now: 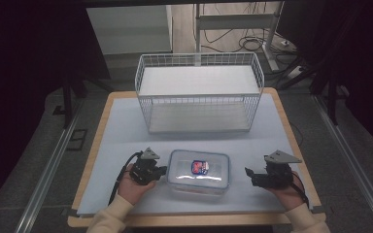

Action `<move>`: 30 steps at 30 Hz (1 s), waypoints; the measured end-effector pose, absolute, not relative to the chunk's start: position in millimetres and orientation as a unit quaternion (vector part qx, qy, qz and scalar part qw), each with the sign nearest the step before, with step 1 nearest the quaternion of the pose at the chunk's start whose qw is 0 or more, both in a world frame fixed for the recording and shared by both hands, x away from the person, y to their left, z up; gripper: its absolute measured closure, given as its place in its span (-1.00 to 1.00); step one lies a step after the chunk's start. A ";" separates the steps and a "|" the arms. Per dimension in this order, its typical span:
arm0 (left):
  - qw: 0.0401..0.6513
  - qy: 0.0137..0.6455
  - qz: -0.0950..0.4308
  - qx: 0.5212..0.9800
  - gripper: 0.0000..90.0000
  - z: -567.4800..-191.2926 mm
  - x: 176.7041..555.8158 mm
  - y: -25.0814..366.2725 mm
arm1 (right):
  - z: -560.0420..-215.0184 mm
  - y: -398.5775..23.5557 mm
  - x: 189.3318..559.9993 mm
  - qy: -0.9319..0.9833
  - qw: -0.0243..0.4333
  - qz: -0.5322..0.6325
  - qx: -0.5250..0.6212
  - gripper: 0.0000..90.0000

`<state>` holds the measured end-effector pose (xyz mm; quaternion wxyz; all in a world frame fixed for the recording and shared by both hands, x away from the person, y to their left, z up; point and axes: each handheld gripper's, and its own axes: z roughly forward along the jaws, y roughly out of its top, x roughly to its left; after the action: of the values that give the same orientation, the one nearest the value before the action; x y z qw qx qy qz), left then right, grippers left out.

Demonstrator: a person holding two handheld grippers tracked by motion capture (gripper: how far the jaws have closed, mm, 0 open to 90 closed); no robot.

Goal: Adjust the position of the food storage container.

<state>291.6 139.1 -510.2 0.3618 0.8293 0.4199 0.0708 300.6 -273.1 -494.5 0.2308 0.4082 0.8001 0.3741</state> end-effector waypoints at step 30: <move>0.433 0.504 0.071 0.744 -0.33 -499.4 290.8 186.7 | -488.4 -272.4 299.8 0.794 0.232 0.393 0.401 -0.69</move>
<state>290.8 186.7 -499.4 0.4332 0.7440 0.5038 0.0706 299.8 -272.4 -488.4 0.2318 0.4014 0.7940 0.3933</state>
